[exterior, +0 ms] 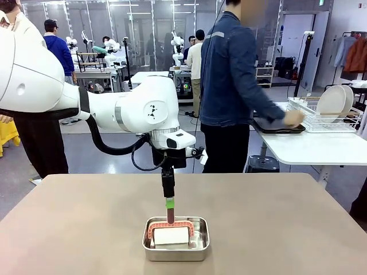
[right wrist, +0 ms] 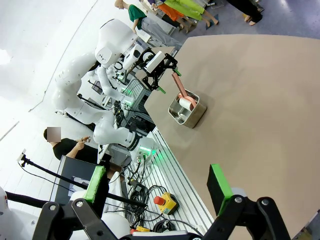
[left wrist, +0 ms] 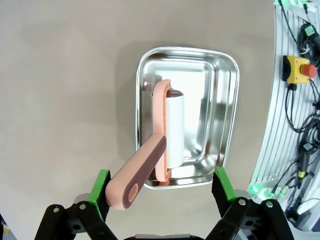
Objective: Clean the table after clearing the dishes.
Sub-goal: Place the Lint Roller back on top of the Airtight Container.
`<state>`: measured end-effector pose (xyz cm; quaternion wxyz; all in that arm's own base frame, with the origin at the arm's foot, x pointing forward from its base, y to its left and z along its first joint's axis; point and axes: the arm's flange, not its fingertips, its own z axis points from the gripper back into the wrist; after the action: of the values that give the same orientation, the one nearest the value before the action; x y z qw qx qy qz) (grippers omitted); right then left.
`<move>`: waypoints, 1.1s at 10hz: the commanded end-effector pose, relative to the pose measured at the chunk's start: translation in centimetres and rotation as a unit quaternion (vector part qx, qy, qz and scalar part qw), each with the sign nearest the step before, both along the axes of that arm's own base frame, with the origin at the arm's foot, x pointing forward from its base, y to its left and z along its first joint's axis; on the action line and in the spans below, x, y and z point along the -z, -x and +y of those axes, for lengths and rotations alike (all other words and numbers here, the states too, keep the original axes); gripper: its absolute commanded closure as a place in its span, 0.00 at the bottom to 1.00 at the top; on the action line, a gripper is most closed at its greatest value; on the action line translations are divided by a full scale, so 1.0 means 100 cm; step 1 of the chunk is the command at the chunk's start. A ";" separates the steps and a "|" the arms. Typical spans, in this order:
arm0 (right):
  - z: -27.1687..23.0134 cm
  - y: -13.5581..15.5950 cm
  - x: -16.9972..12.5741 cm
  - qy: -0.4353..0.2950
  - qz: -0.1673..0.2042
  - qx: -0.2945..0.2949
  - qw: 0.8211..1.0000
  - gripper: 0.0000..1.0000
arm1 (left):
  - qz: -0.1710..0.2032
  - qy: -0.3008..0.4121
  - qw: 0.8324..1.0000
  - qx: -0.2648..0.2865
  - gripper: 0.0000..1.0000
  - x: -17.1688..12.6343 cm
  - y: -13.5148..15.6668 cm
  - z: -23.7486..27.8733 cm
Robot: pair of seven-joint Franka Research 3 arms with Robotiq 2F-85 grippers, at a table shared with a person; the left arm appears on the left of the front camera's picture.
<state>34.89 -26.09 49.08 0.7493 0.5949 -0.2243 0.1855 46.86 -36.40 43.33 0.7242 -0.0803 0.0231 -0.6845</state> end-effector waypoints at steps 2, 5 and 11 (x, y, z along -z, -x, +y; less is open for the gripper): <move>0.000 0.003 -0.001 0.002 -0.009 -0.006 1.000 0.00 | -0.002 0.000 1.000 0.010 0.00 -0.001 -0.001 0.003; 0.000 0.003 -0.001 0.002 -0.009 -0.006 1.000 0.00 | 0.001 0.074 0.996 -0.057 0.00 -0.053 -0.030 0.060; 0.000 0.003 -0.001 0.002 -0.009 -0.006 1.000 0.00 | 0.016 0.216 0.898 -0.384 0.00 -0.132 -0.011 0.307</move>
<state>34.83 -26.16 49.12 0.7495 0.5944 -0.2251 0.1851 50.69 -7.92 57.34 0.8780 -0.2421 -0.1163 -0.3963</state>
